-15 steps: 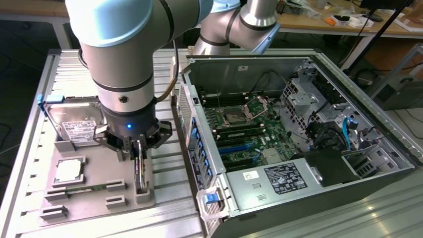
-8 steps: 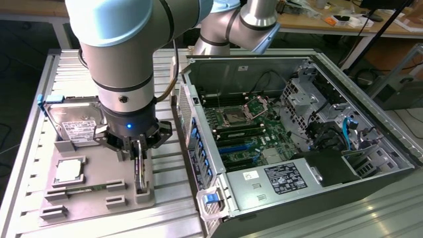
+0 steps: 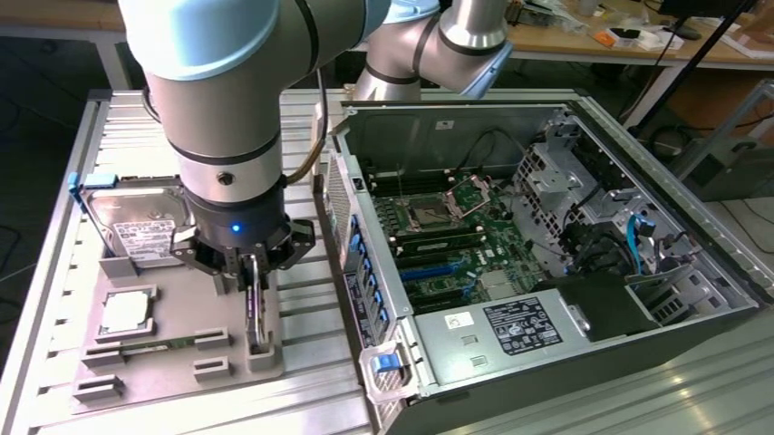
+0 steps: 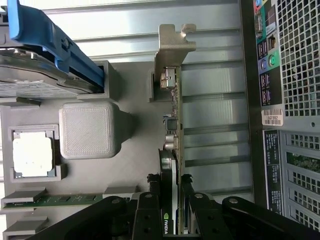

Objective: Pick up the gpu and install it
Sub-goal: 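Pick up the gpu and move the gpu toward the slot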

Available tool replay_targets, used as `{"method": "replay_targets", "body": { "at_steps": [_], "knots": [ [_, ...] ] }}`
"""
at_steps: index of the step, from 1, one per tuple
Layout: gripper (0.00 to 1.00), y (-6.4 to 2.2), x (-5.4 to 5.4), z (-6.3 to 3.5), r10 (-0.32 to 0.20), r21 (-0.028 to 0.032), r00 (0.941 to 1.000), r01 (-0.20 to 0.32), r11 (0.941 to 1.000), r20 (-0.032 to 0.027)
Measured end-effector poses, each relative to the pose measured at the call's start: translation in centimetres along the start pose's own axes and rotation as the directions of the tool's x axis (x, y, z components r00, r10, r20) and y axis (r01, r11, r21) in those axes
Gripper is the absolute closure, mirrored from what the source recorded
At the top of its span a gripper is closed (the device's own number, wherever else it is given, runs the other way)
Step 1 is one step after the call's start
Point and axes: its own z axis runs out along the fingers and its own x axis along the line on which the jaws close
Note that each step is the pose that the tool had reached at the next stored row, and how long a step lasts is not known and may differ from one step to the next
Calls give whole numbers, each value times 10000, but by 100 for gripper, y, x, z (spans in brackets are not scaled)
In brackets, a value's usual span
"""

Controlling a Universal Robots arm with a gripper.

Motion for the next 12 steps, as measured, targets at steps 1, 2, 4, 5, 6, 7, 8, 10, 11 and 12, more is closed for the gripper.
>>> {"method": "replay_targets", "body": {
  "at_steps": [1,2,4,5,6,7,8,10,11,12],
  "knots": [
    [73,0,0,-8,0,-1,10000,0,10000,0],
    [73,1,0,-18,0,-1,10000,0,10000,0],
    [73,2,-1,-36,0,0,10000,0,10000,0],
    [73,2,-1,-44,0,-1,10000,0,10000,1],
    [73,3,-1,-52,0,-1,10000,0,10000,0],
    [73,3,-1,-60,0,-1,10000,0,10000,1],
    [73,4,-2,-70,0,-1,10000,0,10000,1],
    [73,5,-2,-92,0,-1,10000,0,10000,1],
    [73,5,-2,-98,0,-1,10000,0,10000,1],
    [73,6,-2,-105,0,-2,10000,0,10000,1]
  ]
}}
